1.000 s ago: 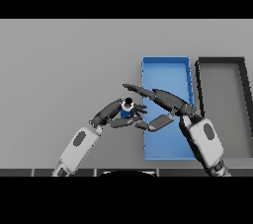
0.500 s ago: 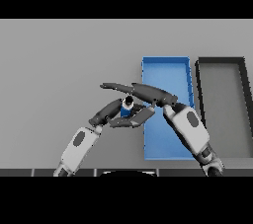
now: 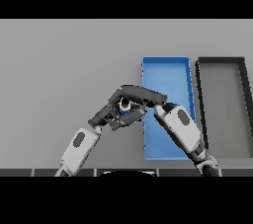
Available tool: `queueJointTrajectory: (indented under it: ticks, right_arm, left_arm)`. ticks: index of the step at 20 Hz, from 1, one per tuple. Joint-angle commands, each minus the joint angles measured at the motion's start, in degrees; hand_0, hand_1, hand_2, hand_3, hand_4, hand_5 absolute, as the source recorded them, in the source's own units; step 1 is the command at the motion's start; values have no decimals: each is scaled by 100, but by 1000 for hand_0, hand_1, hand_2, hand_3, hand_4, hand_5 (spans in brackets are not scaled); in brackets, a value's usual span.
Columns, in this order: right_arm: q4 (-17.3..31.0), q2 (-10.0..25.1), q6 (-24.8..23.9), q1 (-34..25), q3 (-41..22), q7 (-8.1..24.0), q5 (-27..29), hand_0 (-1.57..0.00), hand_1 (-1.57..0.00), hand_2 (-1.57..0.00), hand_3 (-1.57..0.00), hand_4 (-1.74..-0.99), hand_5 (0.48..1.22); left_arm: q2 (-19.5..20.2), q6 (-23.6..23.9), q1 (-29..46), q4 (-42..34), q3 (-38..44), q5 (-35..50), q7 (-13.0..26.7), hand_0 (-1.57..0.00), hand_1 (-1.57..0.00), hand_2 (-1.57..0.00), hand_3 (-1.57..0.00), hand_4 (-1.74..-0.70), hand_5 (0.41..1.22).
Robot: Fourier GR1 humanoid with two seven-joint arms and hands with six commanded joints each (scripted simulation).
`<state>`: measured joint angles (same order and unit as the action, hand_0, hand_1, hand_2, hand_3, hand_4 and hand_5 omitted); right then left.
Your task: Pick up the blue pipe and place it into the blue bin.
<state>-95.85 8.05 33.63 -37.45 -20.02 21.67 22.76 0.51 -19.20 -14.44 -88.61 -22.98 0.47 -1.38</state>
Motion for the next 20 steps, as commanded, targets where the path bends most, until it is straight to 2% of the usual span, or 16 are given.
queueJointTrajectory:
  ticks: [1,3,5,9,10,12,13,14,15,16,17,19,20]
  right_arm:
    - [13,-2,1,-19,-27,-34,3,-1343,-1343,-1354,-1186,-1628,856]
    - [41,40,35,27,-110,-196,-127,-1425,-1425,-1432,-1304,-1665,987]
    - [-19,70,29,76,-174,-502,-202,-1478,-1478,-1482,-1400,-1692,1071]
    - [-168,92,-194,188,-237,-579,-101,-1533,-1533,-1535,-1501,-1721,1160]
    - [-169,56,-271,184,-240,-512,-138,-1540,-1540,-1542,-1515,-1725,1172]
    - [-202,57,-326,238,-206,-631,-265,-1551,-1551,-1552,-1535,-1731,1190]
    - [-164,60,-371,196,-199,-720,-336,-1555,-1555,-1556,-1542,-1733,1196]
    - [-186,33,-403,202,-243,-672,-385,-1558,-1558,-1559,-1548,-1734,1201]
    - [-283,54,-423,247,-250,-577,-288,-1561,-1561,-1561,-1553,-1736,1205]
    - [-271,57,-425,241,-243,-520,-277,-1563,-1563,-1563,-1556,-1737,1208]
    - [-303,27,-457,209,-230,-323,-280,-1565,-1565,-1565,-1559,-1738,1211]
    - [-370,-29,-441,252,-242,-134,-380,-1567,-1567,-1567,-1563,-1739,1214]
    - [-377,-32,-409,320,-225,-277,-433,-1568,-1568,-1568,-1565,-1739,1216]
  left_arm:
    - [-33,-35,-23,26,14,22,-30,-1571,-1571,-1571,-1502,-1699,1221]
    - [-73,-81,-9,121,27,-17,-82,-1571,-1571,-1571,-1464,-1713,1221]
    - [-72,-126,-35,90,83,-52,-78,-1571,-1571,-1571,-1437,-1722,1221]
    - [-84,-132,-34,-2,131,-175,-4,-1571,-1571,-1571,-1426,-1731,1221]
    - [-87,-109,-7,-4,128,-198,-19,-1571,-1571,-1571,-1422,-1731,1221]
    - [-93,102,-21,1,99,-472,-182,-1571,-1571,-1571,-1454,-1724,1221]
    - [-31,122,-53,-19,144,-573,-170,-1462,-1342,-1293,-1166,-1599,1221]
    - [30,-35,-9,-19,119,-593,-222,-1169,-1073,-1034,-933,-1475,1221]
    - [88,-262,-23,-14,127,-547,-288,-935,-858,-827,-746,-1372,1221]
    - [145,-379,-45,-17,162,-603,-230,-748,-687,-662,-596,-1282,1221]
    - [166,-470,1,-37,155,-656,-247,-598,-549,-529,-477,-1206,1221]
    - [115,-481,19,-40,147,-840,-111,-383,-351,-338,-305,-1085,1029]
    - [147,-468,-7,-39,227,-794,33,-306,-281,-270,-244,-1047,938]
